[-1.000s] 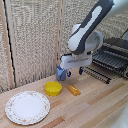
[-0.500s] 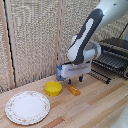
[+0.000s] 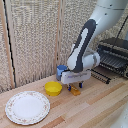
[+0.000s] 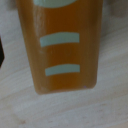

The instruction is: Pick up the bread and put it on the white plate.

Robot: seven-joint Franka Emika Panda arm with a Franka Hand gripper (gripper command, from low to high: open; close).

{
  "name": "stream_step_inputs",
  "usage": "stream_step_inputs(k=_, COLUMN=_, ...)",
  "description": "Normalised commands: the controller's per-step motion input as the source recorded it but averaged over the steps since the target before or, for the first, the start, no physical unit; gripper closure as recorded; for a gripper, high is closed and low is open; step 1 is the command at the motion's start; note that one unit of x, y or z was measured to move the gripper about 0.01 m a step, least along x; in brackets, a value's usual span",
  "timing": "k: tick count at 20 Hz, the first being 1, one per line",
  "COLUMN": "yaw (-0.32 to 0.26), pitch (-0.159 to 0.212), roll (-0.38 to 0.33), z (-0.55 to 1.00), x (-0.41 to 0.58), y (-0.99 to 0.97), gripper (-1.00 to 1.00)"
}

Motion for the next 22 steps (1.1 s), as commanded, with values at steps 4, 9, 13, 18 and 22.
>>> stream_step_inputs(k=4, yaw=0.0, pitch=0.0, roll=-0.048, z=-0.1, x=0.061, y=0.0, gripper=1.0)
stream_step_inputs(k=9, yaw=0.0, pitch=0.0, roll=-0.028, z=-0.04, x=0.033, y=0.0, gripper=1.0)
stream_step_inputs(k=13, yaw=0.0, pitch=0.01, roll=-0.01, z=0.0, x=0.0, y=0.0, gripper=1.0)
stream_step_inputs(k=18, yaw=-0.002, pitch=0.011, roll=0.0, z=0.0, x=0.0, y=0.0, gripper=1.0)
stream_step_inputs(k=22, yaw=-0.003, pitch=0.0, roll=0.024, z=0.35, x=0.0, y=0.0, gripper=1.0)
